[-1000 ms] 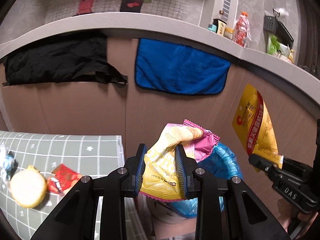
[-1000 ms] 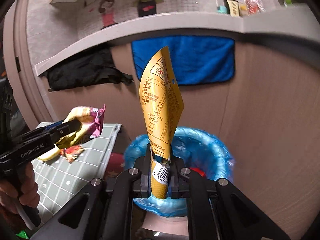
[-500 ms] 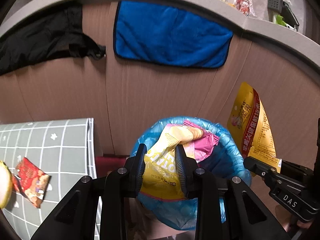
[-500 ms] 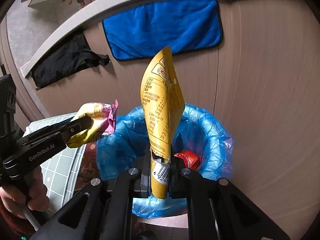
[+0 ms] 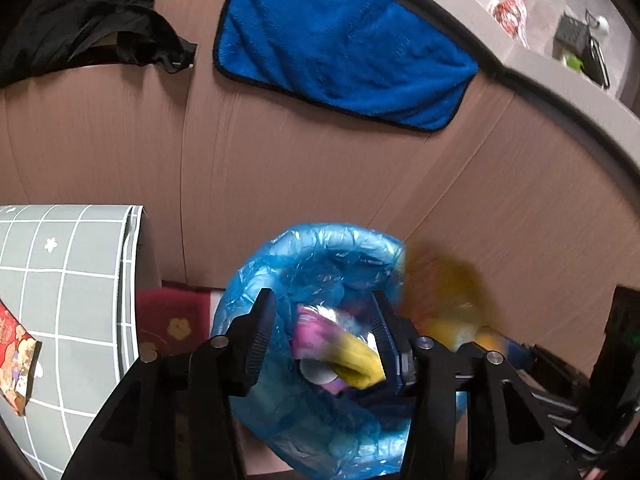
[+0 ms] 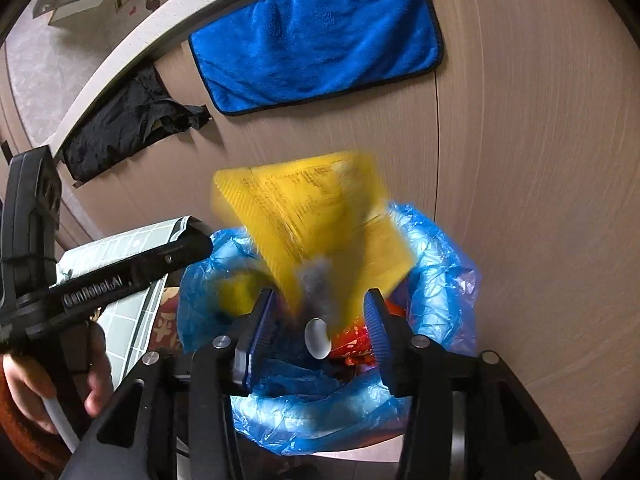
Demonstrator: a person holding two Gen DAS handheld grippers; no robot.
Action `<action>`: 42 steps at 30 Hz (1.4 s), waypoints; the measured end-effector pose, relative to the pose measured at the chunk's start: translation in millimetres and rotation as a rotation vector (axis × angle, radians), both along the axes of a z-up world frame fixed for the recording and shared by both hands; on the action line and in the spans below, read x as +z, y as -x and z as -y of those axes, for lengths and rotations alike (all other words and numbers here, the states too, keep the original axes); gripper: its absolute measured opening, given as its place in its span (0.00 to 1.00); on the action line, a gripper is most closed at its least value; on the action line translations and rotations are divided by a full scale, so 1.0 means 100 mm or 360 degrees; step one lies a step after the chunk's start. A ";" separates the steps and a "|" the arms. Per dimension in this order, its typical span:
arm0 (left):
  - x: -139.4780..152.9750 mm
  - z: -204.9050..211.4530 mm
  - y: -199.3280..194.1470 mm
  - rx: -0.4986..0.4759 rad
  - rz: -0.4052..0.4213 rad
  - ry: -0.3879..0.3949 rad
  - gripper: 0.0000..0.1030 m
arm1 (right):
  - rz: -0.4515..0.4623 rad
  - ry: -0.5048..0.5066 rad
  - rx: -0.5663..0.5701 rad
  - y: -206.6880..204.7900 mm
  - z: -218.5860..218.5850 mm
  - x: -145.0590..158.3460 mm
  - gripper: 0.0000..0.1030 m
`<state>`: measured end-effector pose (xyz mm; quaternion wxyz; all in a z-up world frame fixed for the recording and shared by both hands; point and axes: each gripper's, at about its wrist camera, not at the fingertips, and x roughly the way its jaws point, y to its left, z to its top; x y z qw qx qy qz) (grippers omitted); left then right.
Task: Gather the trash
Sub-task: 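Move both grippers back to the table toward the tissue and red packet, then grasp the white tissue with blue wrapper with the left gripper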
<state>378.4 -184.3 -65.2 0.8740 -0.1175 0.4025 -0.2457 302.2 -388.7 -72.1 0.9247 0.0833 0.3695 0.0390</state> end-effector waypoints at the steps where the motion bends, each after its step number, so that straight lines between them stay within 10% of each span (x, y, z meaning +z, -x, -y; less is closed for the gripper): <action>1: 0.03 -0.02 0.01 0.0005 0.0002 0.0000 0.48 | 0.0007 0.0009 -0.0003 0.01 0.00 0.01 0.42; 12: 0.39 -0.73 0.44 0.0140 0.0186 -0.0147 0.48 | 0.0074 0.0038 -0.0006 0.26 -0.18 0.26 0.42; 20: 0.60 -1.99 0.83 0.0417 0.0289 -0.0314 0.48 | 0.0158 0.0005 0.0177 0.36 -0.87 0.47 0.42; 31: 0.21 -4.11 0.67 0.1165 0.0030 -0.0150 0.48 | 0.0100 0.0081 0.0516 0.27 -2.18 0.47 0.42; 42: -0.36 -4.21 0.18 0.1101 -0.0234 -0.0103 0.48 | 0.0039 0.0187 0.0625 0.27 -2.76 0.40 0.42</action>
